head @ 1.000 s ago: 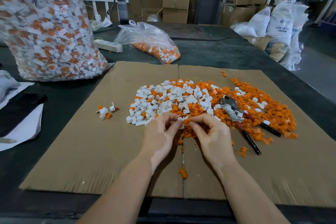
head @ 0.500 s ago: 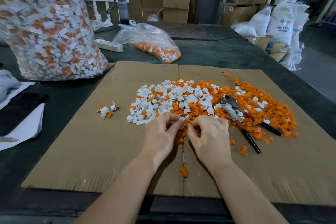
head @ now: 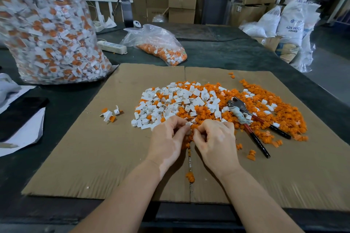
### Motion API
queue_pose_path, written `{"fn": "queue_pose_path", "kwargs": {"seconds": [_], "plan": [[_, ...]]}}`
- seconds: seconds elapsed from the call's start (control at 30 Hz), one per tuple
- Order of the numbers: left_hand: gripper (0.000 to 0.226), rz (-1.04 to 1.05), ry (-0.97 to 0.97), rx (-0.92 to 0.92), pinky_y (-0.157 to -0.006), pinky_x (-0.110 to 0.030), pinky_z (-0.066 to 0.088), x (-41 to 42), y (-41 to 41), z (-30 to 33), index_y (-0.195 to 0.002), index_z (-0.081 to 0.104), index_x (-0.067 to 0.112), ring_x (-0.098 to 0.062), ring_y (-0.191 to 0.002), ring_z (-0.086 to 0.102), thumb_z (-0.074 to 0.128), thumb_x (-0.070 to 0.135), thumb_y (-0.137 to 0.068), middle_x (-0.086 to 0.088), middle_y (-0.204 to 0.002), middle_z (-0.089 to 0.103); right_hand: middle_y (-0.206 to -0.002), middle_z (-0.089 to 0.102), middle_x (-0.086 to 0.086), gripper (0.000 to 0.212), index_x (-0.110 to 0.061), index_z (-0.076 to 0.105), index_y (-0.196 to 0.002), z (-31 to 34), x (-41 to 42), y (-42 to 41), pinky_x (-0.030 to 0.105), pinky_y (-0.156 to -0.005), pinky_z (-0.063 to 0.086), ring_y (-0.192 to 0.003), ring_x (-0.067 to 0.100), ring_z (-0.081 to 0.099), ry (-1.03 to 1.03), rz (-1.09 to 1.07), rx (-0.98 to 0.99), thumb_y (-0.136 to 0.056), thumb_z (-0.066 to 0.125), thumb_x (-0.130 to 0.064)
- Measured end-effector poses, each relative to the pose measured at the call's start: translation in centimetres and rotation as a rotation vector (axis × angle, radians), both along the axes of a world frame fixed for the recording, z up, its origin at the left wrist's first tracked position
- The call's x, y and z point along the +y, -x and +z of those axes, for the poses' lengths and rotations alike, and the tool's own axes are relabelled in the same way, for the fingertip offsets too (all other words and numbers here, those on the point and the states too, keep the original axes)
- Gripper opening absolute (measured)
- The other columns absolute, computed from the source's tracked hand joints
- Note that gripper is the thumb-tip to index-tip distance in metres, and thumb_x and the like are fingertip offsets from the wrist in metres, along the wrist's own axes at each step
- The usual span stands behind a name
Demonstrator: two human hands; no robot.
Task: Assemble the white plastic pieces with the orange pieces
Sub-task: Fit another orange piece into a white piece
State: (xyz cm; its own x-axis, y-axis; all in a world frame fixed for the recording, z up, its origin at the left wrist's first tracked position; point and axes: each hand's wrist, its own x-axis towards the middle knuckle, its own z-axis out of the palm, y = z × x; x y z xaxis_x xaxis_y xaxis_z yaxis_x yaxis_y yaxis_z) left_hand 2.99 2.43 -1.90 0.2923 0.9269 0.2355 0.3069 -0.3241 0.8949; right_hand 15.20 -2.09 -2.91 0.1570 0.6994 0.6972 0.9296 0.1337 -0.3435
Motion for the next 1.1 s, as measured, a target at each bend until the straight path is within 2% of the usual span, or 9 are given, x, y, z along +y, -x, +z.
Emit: {"fn": "queue_pose_path", "kwargs": {"seconds": [0.23,0.33,0.4,0.47,0.6,0.7,0.83,1.0,1.1], "plan": [[0.015,-0.024,-0.057,0.060,-0.065,-0.005,0.041,-0.30,0.06,0.15,-0.081,0.059,0.030,0.001,-0.072,0.056,0.059,0.019,-0.091,0.017,-0.074,0.059,-0.052,0.049,-0.003,0.021,-0.011,0.051,-0.059,0.03,-0.07,0.09,0.033,-0.068,0.035,-0.049,0.016,0.047,-0.007,0.003,-0.034,-0.078,0.061,-0.013],[0.009,-0.044,0.070,-0.077,-0.066,-0.018,0.048,-0.05,0.14,0.39,-0.084,0.063,0.020,-0.008,-0.070,0.060,0.059,0.015,-0.091,0.006,-0.072,0.064,-0.055,0.053,-0.005,0.020,-0.012,0.057,-0.062,0.19,-0.19,0.05,0.034,-0.069,0.037,-0.053,0.014,0.050,0.009,0.026,0.002,-0.081,0.061,-0.017],[0.007,-0.053,0.118,-0.147,-0.069,-0.031,0.050,0.02,0.25,0.54,-0.086,0.063,0.015,-0.015,-0.071,0.060,0.058,0.014,-0.091,-0.001,-0.073,0.064,-0.062,0.059,-0.006,0.015,-0.013,0.063,-0.068,0.30,-0.34,-0.06,0.033,-0.071,0.037,-0.059,0.013,0.055,0.014,0.060,0.030,-0.082,0.064,-0.019],[0.007,-0.059,0.138,-0.192,-0.071,-0.036,0.050,0.03,0.37,0.57,-0.088,0.063,0.014,-0.017,-0.072,0.059,0.057,0.013,-0.092,-0.005,-0.076,0.065,-0.070,0.063,-0.006,0.009,-0.014,0.066,-0.076,0.42,-0.48,-0.12,0.033,-0.075,0.038,-0.068,0.011,0.058,0.010,0.094,0.070,-0.081,0.069,-0.020],[0.008,-0.052,0.162,-0.200,-0.071,-0.033,0.049,0.17,0.38,0.42,-0.091,0.064,0.017,-0.016,-0.073,0.060,0.057,0.013,-0.092,-0.004,-0.078,0.065,-0.085,0.061,-0.009,0.017,-0.016,0.067,-0.095,0.60,-0.62,-0.20,0.031,-0.080,0.040,-0.083,0.007,0.055,0.004,0.134,0.137,-0.081,0.068,-0.024],[0.009,-0.058,0.159,-0.176,-0.068,-0.029,0.049,0.22,0.36,0.27,-0.093,0.065,0.016,-0.015,-0.071,0.061,0.058,0.013,-0.092,-0.002,-0.075,0.064,-0.090,0.062,-0.005,0.025,-0.017,0.067,-0.107,0.58,-0.62,-0.27,0.038,-0.083,0.043,-0.090,0.013,0.057,0.029,0.163,0.119,-0.082,0.067,-0.021],[0.010,-0.066,0.142,-0.154,-0.068,-0.026,0.049,0.23,0.44,0.23,-0.095,0.067,0.013,-0.014,-0.072,0.061,0.058,0.013,-0.091,-0.007,-0.080,0.067,-0.087,0.061,-0.002,0.016,-0.016,0.071,-0.097,0.55,-0.53,-0.39,0.044,-0.078,0.045,-0.087,0.017,0.057,0.027,0.172,0.105,-0.081,0.070,-0.012],[0.007,-0.059,0.152,-0.150,-0.062,-0.015,0.047,0.28,0.44,0.16,-0.093,0.066,0.016,-0.008,-0.068,0.060,0.059,0.015,-0.091,0.000,-0.076,0.066,-0.084,0.062,-0.002,0.007,-0.013,0.070,-0.088,0.57,-0.49,-0.44,0.043,-0.076,0.045,-0.084,0.016,0.058,0.005,0.167,0.108,-0.081,0.071,-0.013],[0.009,-0.053,0.147,-0.151,-0.065,-0.020,0.048,0.26,0.40,0.22,-0.095,0.066,0.012,-0.013,-0.071,0.061,0.060,0.015,-0.090,-0.006,-0.079,0.067,-0.077,0.060,-0.003,0.007,-0.012,0.067,-0.078,0.57,-0.47,-0.44,0.040,-0.073,0.045,-0.078,0.015,0.055,-0.014,0.141,0.111,-0.079,0.073,-0.014]]}}
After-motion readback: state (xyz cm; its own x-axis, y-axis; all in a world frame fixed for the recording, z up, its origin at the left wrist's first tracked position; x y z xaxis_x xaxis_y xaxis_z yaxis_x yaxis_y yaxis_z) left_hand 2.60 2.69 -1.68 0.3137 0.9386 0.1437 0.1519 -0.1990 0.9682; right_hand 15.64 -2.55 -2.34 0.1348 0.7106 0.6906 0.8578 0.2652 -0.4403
